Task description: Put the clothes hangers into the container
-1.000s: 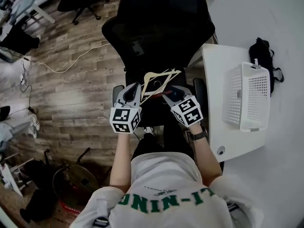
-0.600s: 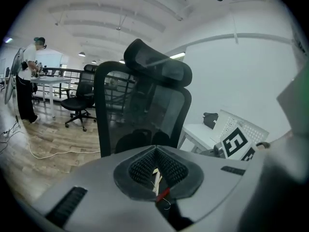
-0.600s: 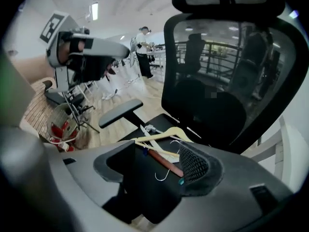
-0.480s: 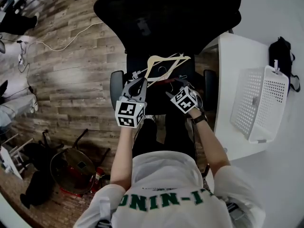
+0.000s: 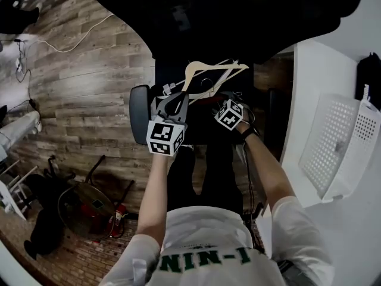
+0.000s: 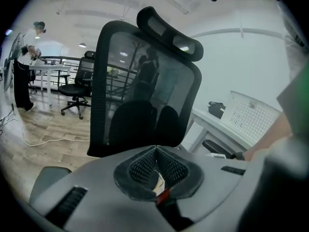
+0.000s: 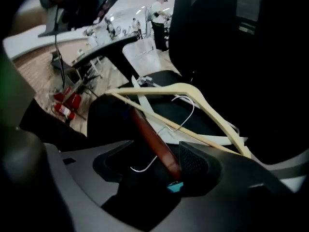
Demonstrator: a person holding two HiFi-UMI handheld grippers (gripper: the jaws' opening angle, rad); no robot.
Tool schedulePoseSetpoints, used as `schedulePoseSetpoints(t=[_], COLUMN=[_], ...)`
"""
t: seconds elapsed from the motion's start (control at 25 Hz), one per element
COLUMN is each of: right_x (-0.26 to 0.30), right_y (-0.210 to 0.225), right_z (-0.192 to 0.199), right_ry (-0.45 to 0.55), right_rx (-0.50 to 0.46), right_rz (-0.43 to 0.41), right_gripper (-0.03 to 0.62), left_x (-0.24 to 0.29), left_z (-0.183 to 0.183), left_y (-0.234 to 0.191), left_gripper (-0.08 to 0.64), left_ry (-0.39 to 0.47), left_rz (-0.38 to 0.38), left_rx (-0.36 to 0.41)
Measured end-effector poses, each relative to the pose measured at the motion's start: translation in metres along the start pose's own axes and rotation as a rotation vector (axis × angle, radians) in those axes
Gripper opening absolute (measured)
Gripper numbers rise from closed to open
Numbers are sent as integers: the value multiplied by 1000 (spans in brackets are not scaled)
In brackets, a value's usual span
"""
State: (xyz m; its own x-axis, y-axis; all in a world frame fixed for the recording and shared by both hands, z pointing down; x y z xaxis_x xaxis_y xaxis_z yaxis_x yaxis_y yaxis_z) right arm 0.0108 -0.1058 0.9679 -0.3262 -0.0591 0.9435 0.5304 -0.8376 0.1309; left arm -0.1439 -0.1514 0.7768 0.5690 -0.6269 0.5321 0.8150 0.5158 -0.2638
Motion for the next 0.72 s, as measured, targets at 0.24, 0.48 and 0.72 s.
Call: schedulePoseSetpoints(t=[0.24, 0.48, 0.72], right_x=[52, 50, 27], right_y=[10, 2, -20], right_z=[18, 9, 16], right_ry=[-117, -125, -124], right_rx=[-244, -371, -319], right_rz=[87, 95, -7], right_gripper=[246, 187, 156], left_x=[22, 17, 1], left_z=[25, 31, 24], left_y=[-12, -18, -11], left_gripper=[3, 3, 3], left_ry=[-22, -18, -7], left_rz=[3, 2, 5], left_rx=[-18, -34, -54])
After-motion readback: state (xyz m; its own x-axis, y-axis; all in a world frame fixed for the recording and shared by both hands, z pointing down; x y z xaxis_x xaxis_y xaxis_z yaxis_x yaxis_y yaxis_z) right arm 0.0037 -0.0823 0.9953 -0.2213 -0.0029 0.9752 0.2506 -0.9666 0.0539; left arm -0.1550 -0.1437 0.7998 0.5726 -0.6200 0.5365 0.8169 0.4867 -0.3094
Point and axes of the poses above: the fingertips, and each gripper's own axes: x forward along the fingers, y to its right, z out of its underside, the point moved 4 cm from there along -x, backward along the fingers, and after that the axes turned 4 degrees about x, right-handed, at the moved point
